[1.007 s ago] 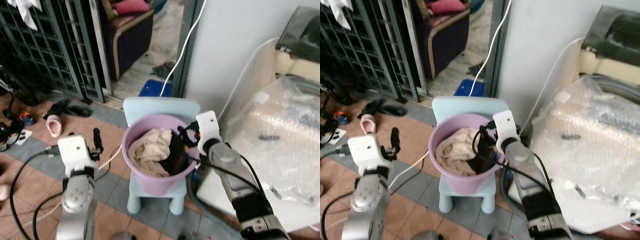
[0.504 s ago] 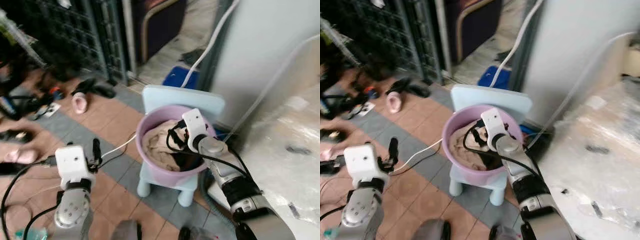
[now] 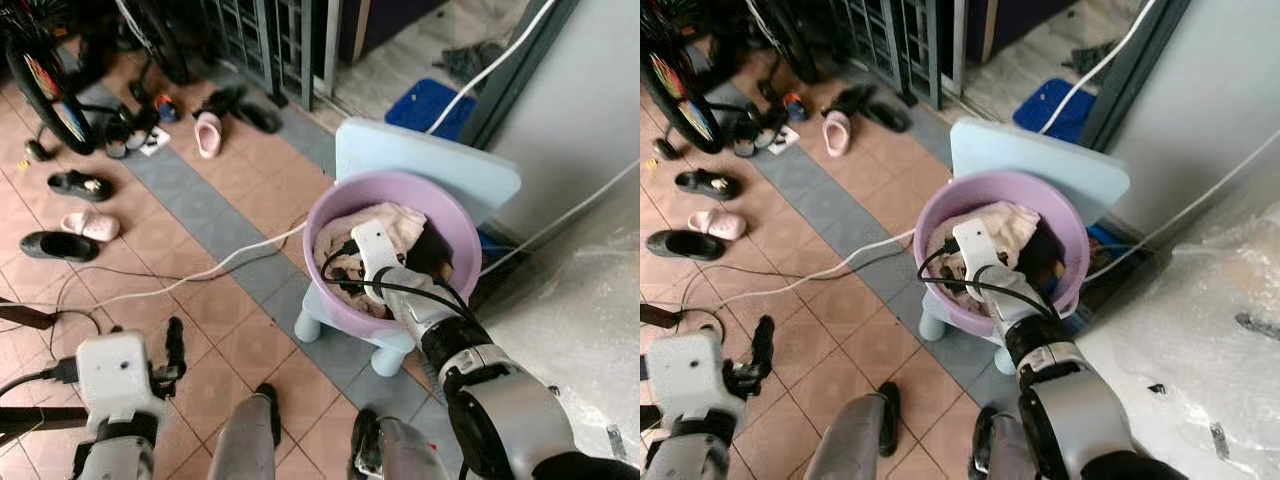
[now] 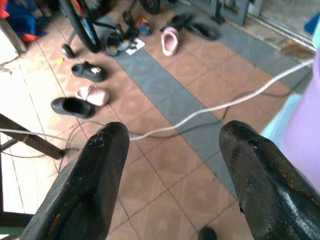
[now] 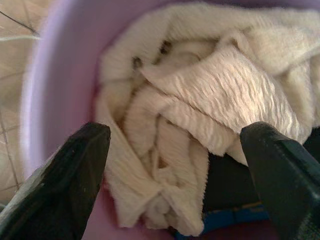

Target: Clothes washing

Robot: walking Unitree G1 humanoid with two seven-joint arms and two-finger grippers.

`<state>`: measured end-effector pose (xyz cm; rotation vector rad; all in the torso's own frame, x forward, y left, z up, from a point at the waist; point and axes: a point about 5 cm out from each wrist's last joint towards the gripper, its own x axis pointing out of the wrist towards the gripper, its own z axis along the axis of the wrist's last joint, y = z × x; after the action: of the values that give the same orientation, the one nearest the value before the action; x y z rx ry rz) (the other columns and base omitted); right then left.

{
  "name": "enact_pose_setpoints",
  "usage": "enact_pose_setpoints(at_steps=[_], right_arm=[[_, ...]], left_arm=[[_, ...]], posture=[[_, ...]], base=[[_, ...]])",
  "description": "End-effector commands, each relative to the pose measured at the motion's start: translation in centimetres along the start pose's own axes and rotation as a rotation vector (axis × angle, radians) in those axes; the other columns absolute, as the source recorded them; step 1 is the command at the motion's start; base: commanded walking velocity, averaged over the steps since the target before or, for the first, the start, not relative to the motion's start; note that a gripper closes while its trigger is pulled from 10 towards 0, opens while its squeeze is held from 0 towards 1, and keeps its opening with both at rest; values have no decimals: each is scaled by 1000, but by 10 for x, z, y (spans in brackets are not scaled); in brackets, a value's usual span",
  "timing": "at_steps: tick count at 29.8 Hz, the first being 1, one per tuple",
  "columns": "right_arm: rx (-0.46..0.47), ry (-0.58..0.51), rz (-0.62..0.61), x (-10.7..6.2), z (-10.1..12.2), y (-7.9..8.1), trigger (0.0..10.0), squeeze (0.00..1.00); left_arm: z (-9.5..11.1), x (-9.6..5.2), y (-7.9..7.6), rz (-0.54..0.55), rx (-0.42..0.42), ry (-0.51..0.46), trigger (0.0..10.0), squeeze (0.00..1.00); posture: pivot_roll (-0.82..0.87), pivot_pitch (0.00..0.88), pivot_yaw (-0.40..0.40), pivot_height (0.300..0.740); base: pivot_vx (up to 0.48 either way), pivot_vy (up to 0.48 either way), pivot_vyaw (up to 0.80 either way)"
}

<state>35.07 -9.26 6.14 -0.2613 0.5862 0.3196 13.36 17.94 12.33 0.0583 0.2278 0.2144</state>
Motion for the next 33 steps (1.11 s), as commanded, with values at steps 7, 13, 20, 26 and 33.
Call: enact_pose_setpoints(at_steps=[7, 13, 20, 26, 33], right_arm=[[-7, -5, -44, 4, 5, 14, 10000, 0], [-37, -7, -32, 6, -2, 29, 3647, 0], [-58, 5, -87, 6, -7, 30, 0, 0], [-61, 31, -122, 6, -16, 25, 0, 0], [-75, 46, -170, 5, -20, 16, 0, 0]], left_arm=[[9, -30, 14, 18, 42, 59, 10000, 0], [13, -38, 15, 20, 52, 72, 10000, 0], [16, -40, 16, 24, 61, 74, 10000, 0], [13, -39, 12, 23, 50, 90, 10000, 0], [11, -37, 6, 31, 34, 96, 10000, 0]], posture=[[420, 416, -20, 740], [451, 426, -26, 740], [468, 422, -37, 740], [455, 418, -63, 740], [438, 417, -90, 740]], base=[[0, 0, 0], [0, 0, 0], [0, 0, 0], [0, 0, 0], [0, 0, 0]])
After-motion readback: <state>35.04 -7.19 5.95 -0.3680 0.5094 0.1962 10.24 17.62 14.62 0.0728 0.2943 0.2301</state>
